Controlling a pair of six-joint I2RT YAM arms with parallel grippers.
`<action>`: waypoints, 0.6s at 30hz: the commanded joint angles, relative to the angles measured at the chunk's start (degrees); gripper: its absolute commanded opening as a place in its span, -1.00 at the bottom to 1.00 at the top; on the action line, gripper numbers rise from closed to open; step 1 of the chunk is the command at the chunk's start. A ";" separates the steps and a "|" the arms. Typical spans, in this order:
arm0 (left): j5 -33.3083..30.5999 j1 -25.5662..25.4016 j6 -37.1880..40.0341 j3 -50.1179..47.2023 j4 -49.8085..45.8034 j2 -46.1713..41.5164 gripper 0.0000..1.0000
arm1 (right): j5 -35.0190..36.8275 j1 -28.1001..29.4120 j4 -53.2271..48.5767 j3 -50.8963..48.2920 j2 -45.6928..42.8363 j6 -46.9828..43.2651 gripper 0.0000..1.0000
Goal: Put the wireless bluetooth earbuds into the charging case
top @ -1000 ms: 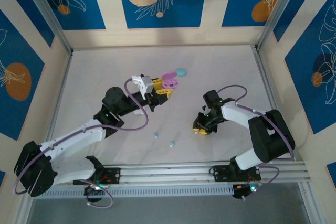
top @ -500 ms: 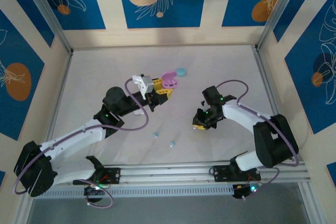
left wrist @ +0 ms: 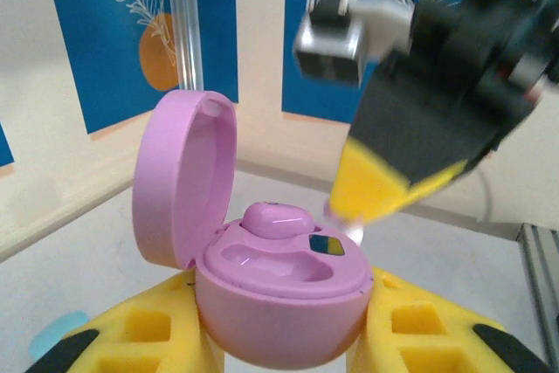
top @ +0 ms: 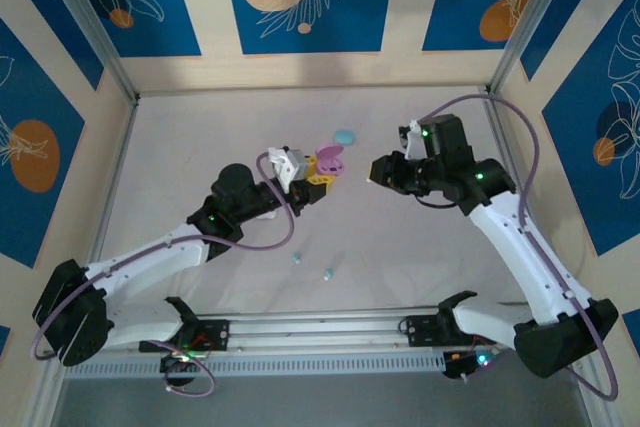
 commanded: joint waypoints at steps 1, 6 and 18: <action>-4.30 -1.89 4.95 2.85 -0.88 1.28 -0.62 | -3.58 0.68 -3.78 3.80 -0.06 -0.86 -0.55; -7.73 -4.49 10.68 4.55 -1.92 3.46 -0.62 | -5.49 2.57 -3.33 7.64 1.06 -0.55 -0.55; -13.16 -7.87 15.95 5.89 -0.95 5.35 -0.62 | -1.50 8.15 -2.79 10.28 4.65 -0.60 -0.54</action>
